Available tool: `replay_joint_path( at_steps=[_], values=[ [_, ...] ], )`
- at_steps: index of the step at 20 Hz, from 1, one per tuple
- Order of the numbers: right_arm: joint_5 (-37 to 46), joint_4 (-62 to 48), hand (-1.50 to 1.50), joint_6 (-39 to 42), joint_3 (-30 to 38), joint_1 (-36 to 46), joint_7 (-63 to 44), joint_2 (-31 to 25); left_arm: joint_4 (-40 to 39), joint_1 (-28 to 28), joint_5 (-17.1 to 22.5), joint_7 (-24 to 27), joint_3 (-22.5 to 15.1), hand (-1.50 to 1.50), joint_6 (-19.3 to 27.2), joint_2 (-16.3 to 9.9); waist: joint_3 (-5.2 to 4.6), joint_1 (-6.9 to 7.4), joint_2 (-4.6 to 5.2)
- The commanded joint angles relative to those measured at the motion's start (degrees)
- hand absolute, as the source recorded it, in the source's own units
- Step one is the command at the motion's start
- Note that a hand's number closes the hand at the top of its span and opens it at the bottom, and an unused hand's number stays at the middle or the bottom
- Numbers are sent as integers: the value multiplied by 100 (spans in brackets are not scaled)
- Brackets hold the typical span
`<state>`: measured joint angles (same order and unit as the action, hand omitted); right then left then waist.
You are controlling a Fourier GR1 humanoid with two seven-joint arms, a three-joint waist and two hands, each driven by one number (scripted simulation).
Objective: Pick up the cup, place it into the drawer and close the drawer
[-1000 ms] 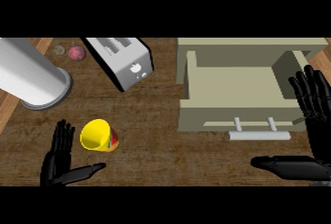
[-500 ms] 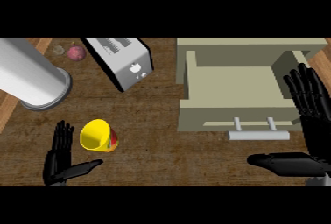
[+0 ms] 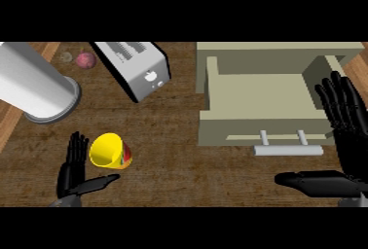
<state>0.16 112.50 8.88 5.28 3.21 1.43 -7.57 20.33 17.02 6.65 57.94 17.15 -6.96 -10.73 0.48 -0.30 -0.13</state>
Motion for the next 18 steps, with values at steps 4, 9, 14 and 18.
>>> replay_joint_path(
  at_steps=[4, 9, 14, 18],
  values=[
    [65, -111, -150, 43, 7, 14, 86, -4, -769, 285, -19, 643, 98, -150, -478, -334, -60, -48, 40],
    [-139, 128, -150, 55, 199, 212, -378, -140, -491, 436, 16, 448, -10, -150, -303, 127, -55, -22, 24],
    [130, 234, -150, -145, -142, 313, -627, 73, -511, 775, 108, 137, 17, -150, -901, 7, -60, -36, 28],
    [12, -135, -150, 182, -41, -283, 283, 66, -511, 609, 103, 572, -12, -150, -1152, 142, -59, -65, 37]
  ],
)
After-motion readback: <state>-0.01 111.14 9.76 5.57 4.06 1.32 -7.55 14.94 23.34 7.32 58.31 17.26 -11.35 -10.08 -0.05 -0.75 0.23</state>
